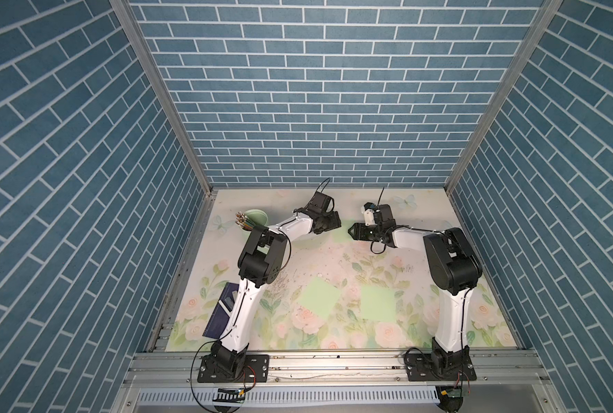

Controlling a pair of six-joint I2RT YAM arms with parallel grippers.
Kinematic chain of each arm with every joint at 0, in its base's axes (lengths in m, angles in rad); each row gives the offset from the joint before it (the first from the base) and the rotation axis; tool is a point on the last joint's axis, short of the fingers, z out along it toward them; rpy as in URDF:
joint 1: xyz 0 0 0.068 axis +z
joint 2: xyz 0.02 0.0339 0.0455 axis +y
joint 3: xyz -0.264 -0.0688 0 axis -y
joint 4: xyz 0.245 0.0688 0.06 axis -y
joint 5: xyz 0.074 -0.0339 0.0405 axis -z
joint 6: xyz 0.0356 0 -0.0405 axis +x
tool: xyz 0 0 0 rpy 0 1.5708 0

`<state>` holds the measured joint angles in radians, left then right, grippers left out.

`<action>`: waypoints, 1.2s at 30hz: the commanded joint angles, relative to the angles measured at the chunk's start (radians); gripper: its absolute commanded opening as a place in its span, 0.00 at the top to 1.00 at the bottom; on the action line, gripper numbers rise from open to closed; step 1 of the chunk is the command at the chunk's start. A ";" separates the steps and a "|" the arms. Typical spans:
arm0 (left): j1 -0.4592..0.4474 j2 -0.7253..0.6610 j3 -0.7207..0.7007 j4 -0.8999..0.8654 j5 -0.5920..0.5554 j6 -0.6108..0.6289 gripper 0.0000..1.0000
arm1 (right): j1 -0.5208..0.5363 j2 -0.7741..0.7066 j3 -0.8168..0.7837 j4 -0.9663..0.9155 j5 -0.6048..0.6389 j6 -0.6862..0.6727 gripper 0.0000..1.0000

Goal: Fold the square paper along the opposite sides
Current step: Pick up the paper from the center of the board.

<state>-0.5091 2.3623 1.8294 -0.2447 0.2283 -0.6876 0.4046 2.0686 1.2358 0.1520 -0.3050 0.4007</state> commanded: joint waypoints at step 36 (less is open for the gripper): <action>0.005 0.058 -0.071 -0.055 0.008 -0.009 0.26 | -0.031 -0.077 -0.073 -0.059 0.043 0.094 0.47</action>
<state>-0.5079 2.3657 1.8050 -0.1768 0.2481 -0.7017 0.3649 2.0228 1.1915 0.1440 -0.3115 0.4934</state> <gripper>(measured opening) 0.739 0.525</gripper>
